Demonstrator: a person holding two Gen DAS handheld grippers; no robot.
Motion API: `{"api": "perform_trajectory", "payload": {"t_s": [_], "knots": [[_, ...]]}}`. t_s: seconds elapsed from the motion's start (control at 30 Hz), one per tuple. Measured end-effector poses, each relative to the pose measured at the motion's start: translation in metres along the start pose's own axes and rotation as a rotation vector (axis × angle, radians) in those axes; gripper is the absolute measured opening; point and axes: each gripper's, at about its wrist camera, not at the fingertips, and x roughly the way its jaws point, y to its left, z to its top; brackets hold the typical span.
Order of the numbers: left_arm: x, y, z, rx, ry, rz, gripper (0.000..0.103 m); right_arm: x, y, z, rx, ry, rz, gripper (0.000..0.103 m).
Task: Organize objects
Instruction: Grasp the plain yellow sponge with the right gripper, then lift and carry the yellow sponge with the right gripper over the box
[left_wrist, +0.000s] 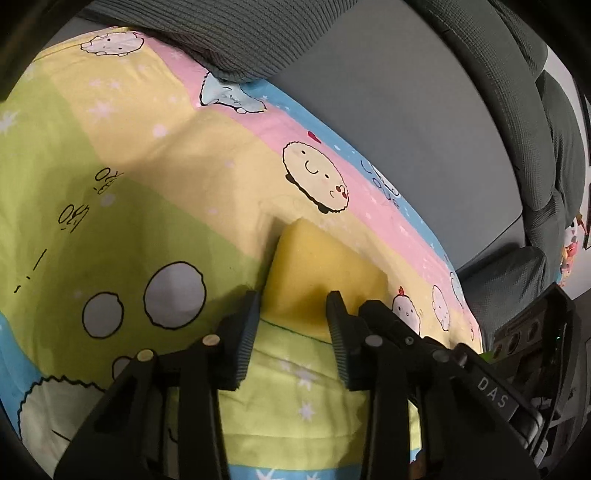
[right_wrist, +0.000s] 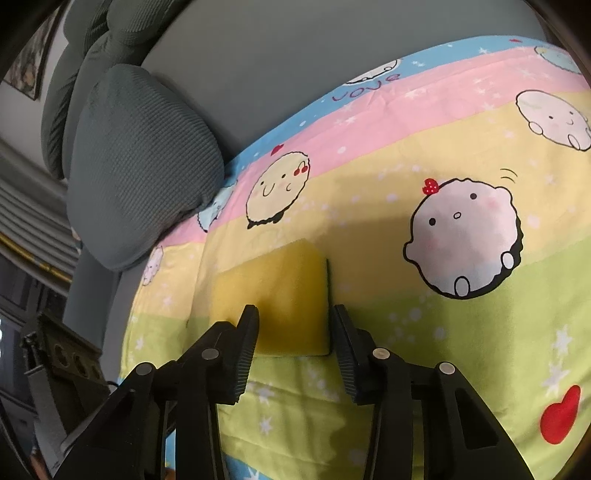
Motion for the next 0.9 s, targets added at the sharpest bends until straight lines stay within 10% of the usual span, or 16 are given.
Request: {"api": "perform_trajectory", "payload": {"t_s": [0.9], "knots": [[-0.076,-0.102,-0.038,0.316,-0.148,-0.101,0.034,-0.114,0.009,-0.014,0.048,-0.217,0.012,0.043]]}}
